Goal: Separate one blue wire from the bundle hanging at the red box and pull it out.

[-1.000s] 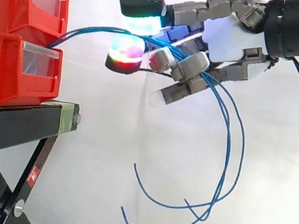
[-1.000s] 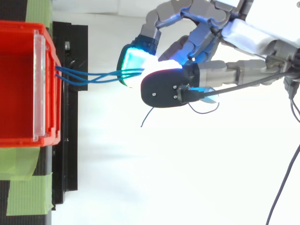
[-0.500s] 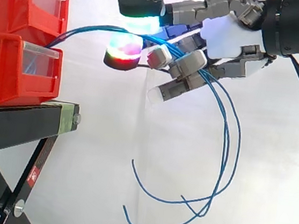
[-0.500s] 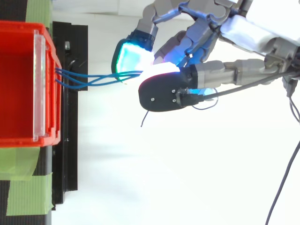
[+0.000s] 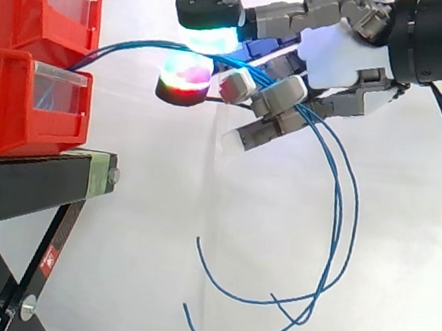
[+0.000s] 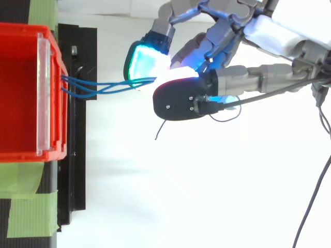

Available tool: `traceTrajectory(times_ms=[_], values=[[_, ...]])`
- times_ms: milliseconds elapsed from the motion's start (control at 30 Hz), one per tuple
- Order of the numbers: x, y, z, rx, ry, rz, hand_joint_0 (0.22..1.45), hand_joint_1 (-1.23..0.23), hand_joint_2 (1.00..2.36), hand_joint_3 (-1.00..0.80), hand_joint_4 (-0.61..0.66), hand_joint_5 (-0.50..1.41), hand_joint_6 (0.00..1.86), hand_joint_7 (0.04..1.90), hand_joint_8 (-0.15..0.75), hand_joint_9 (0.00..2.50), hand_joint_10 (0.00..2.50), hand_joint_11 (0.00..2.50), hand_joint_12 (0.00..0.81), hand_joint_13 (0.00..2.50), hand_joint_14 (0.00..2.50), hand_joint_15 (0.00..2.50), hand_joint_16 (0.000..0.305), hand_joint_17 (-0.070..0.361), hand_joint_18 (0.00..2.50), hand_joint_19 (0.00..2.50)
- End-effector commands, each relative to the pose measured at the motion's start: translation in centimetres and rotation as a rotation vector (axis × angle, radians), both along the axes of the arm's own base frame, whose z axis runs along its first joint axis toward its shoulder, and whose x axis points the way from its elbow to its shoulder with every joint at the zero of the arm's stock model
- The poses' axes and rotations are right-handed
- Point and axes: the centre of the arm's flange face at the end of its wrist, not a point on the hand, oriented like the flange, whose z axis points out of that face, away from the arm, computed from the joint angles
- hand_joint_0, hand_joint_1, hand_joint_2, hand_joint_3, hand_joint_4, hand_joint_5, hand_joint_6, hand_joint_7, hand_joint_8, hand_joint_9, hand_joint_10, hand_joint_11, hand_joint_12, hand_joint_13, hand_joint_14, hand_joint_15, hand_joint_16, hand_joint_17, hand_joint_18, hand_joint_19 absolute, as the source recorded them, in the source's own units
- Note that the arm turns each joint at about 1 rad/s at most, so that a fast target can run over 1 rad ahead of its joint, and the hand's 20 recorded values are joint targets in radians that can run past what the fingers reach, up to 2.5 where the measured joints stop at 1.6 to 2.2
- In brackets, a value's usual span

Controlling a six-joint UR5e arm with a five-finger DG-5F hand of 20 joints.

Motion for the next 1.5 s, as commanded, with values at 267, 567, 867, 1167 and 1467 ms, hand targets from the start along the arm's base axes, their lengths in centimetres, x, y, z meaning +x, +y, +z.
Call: traceTrajectory(times_ms=[267, 567, 867, 1167, 1467], values=[[-0.03, 0.34, -0.02, 0.097, -0.031, -0.003, 0.59, -0.71, 1.02, -0.06, 0.09, -0.16, 0.91, 0.86, 0.397, 1.31, 0.01, 1.3, 0.417, 1.64, 0.0, 1.59, 0.06, 0.136, 0.88, 0.42], [-0.04, 0.52, -0.05, 0.169, -0.056, -0.008, 0.56, -0.67, 1.02, -0.19, 0.17, -0.16, 0.89, 0.89, 0.365, 1.29, 0.02, 1.31, 0.377, 1.61, 0.0, 1.61, 0.057, 0.128, 0.83, 0.46], [-0.19, 0.47, -0.19, 0.166, -0.044, -0.011, 0.56, -0.66, 1.02, -0.22, 0.16, -0.17, 0.88, 0.91, 0.343, 1.27, 0.02, 1.31, 0.359, 1.58, 0.0, 1.63, 0.053, 0.12, 0.79, 0.5], [-0.21, 0.47, -0.2, 0.165, -0.043, -0.011, 0.55, -0.65, 1.02, -0.29, 0.16, -0.17, 0.87, 0.91, 0.352, 1.26, 0.02, 1.3, 0.357, 1.57, 0.0, 1.62, 0.054, 0.121, 0.79, 0.49], [-0.27, 0.46, -0.19, 0.165, -0.036, -0.012, 0.55, -0.66, 1.01, -0.32, 0.16, -0.16, 0.86, 0.92, 0.357, 1.26, 0.02, 1.3, 0.358, 1.57, 0.01, 1.6, 0.054, 0.121, 0.79, 0.49]])
